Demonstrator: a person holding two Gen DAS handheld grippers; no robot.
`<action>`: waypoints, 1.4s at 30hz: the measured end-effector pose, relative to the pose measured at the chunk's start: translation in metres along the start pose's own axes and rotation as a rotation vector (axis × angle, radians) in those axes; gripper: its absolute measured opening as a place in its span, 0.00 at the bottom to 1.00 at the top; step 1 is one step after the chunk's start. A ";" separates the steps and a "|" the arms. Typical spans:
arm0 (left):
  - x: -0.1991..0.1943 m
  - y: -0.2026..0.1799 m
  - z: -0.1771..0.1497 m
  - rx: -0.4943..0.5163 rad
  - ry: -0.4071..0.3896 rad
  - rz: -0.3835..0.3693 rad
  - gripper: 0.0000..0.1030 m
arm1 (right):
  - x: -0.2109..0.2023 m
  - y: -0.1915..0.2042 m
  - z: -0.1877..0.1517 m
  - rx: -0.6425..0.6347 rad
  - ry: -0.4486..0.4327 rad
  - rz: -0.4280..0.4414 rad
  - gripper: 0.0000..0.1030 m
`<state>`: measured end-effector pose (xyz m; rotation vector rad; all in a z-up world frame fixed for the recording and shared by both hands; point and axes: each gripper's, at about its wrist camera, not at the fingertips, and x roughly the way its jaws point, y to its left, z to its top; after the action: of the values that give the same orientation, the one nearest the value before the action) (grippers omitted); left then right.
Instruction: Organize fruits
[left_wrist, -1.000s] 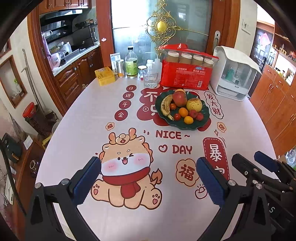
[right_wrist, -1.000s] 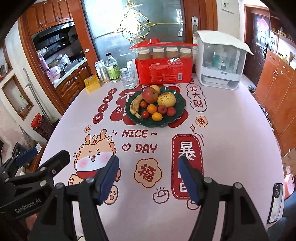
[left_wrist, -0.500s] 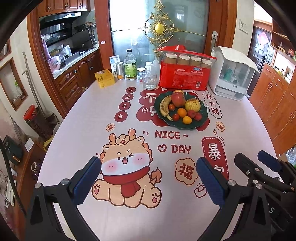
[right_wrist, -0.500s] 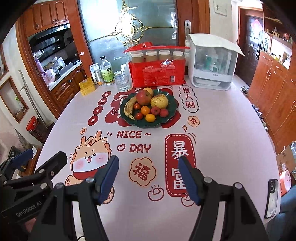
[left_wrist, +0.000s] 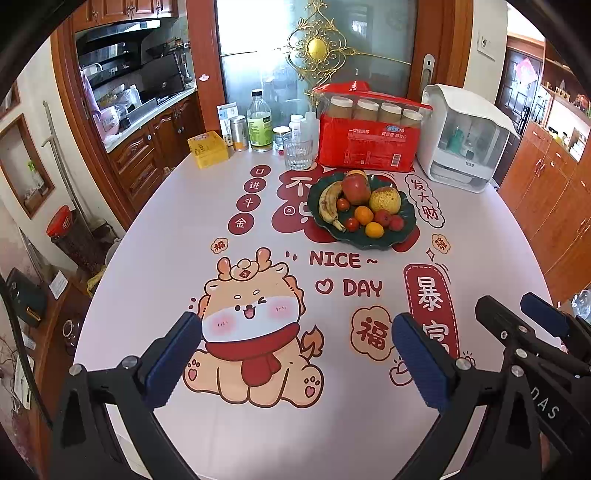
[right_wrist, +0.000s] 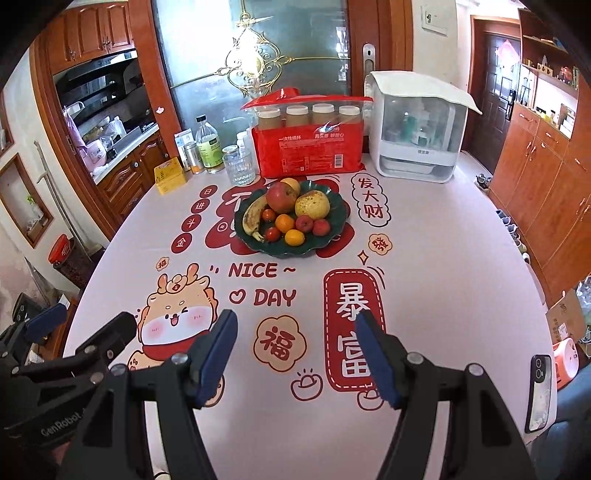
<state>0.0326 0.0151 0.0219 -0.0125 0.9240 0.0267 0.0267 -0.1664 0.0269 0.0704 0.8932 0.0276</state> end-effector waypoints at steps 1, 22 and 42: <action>0.000 0.000 -0.001 0.001 0.001 0.000 0.99 | 0.000 0.000 -0.001 0.001 0.002 -0.002 0.65; 0.000 0.000 -0.001 0.005 0.013 -0.006 0.99 | 0.001 -0.001 -0.003 0.011 0.012 -0.002 0.65; 0.001 0.001 0.000 0.012 0.009 -0.006 0.99 | 0.001 0.000 -0.004 0.012 0.010 -0.004 0.65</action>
<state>0.0326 0.0160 0.0213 -0.0041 0.9334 0.0159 0.0244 -0.1666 0.0236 0.0796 0.9034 0.0193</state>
